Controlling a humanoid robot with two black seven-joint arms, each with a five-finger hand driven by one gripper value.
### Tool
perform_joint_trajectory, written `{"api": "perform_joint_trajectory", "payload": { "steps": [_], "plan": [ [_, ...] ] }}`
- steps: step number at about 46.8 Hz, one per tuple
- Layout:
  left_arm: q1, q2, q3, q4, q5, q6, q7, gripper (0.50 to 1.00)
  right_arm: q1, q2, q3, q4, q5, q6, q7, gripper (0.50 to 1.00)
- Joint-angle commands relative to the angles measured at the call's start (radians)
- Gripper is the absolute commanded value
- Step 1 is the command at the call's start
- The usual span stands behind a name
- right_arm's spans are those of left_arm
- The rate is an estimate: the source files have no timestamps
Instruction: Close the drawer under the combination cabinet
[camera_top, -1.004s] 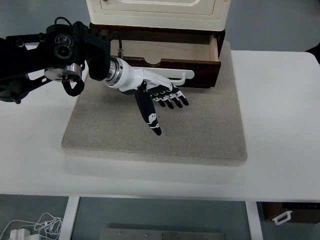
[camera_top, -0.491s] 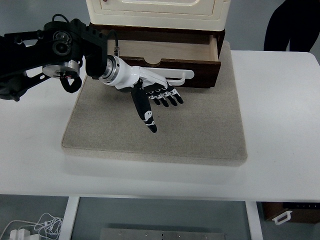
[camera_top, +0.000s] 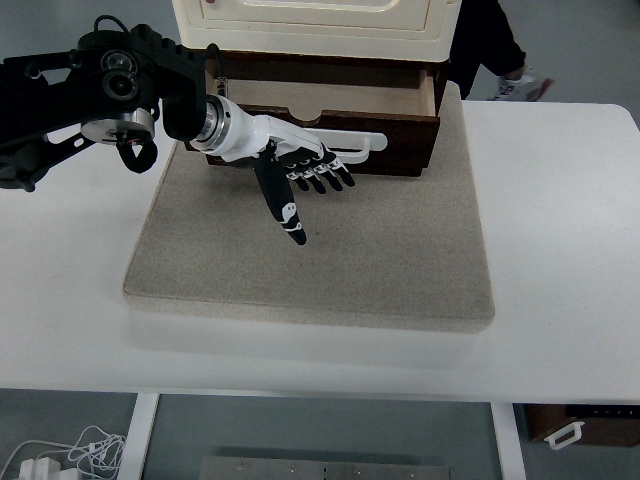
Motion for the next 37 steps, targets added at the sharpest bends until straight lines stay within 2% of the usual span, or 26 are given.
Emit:
{"api": "perform_joint_trajectory", "payload": {
  "steps": [1, 37],
  "plan": [
    [-0.003, 0.000, -0.001, 0.012, 0.000, -0.001, -0.002, 0.996, 0.000, 0.000, -0.001, 0.000, 0.000, 0.000, 0.000, 0.952],
    [-0.008, -0.012, -0.032, 0.134, 0.046, 0.009, -0.018, 0.984, 0.000, 0.000, -0.001, 0.000, 0.000, 0.000, 0.000, 0.952]
  ]
}}
